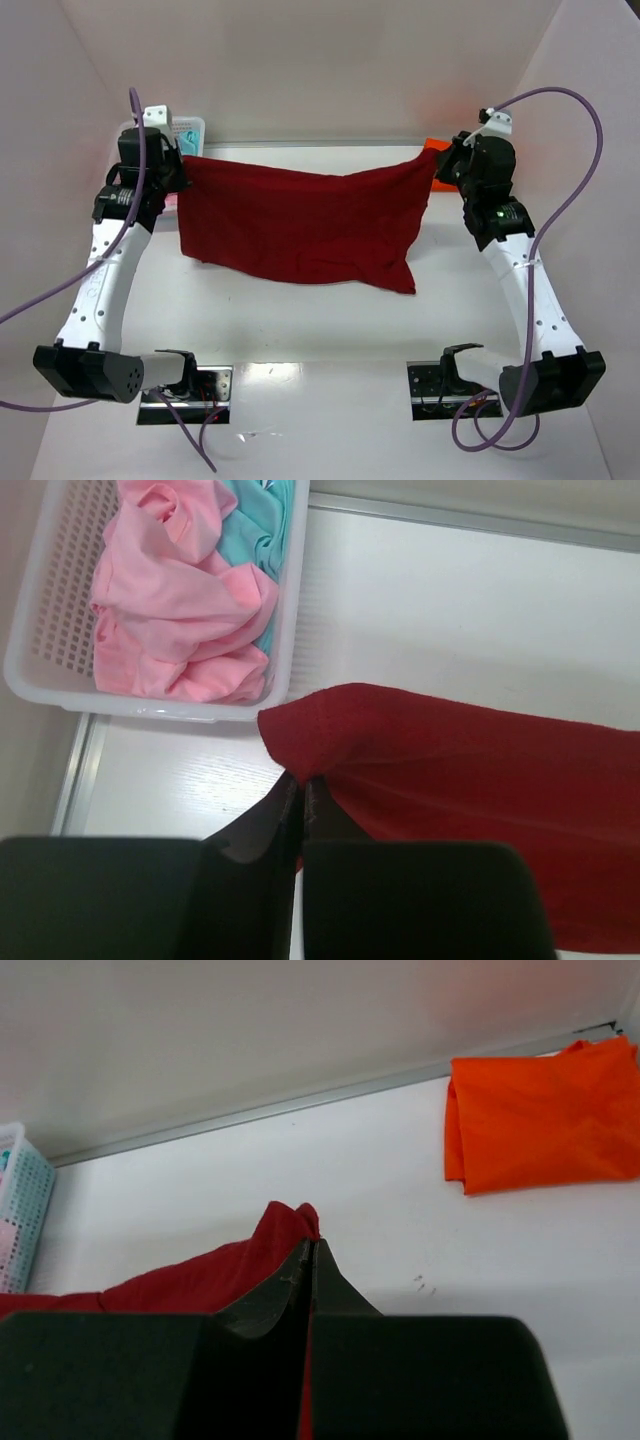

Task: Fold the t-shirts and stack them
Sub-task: Flatten out the tshirt

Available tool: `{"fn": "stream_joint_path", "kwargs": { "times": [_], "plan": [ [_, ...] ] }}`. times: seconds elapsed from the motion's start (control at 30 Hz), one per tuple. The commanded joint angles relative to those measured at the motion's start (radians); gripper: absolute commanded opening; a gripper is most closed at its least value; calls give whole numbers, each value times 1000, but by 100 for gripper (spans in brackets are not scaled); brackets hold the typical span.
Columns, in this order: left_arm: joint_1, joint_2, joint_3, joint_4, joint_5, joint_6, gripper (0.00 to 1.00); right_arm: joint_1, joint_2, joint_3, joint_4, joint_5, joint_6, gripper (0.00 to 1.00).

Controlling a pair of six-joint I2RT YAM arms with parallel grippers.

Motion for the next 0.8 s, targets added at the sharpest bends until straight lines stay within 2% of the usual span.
{"fn": "stream_joint_path", "kwargs": {
  "times": [0.0, 0.17, 0.47, 0.77],
  "plan": [
    [3, 88, -63, 111, 0, -35, 0, -11, 66, -77, 180, -47, 16, 1],
    [3, 208, -72, 146, 0, -35, 0, -11, 153, -126, 245, -67, 25, 1],
    [3, 386, -12, 197, 0, -55, 0, -11, 353, -93, 292, -67, 13, 1],
    [3, 492, 52, 215, 0, -55, 0, -11, 523, -17, 326, -193, -27, 1]
  ]
}}
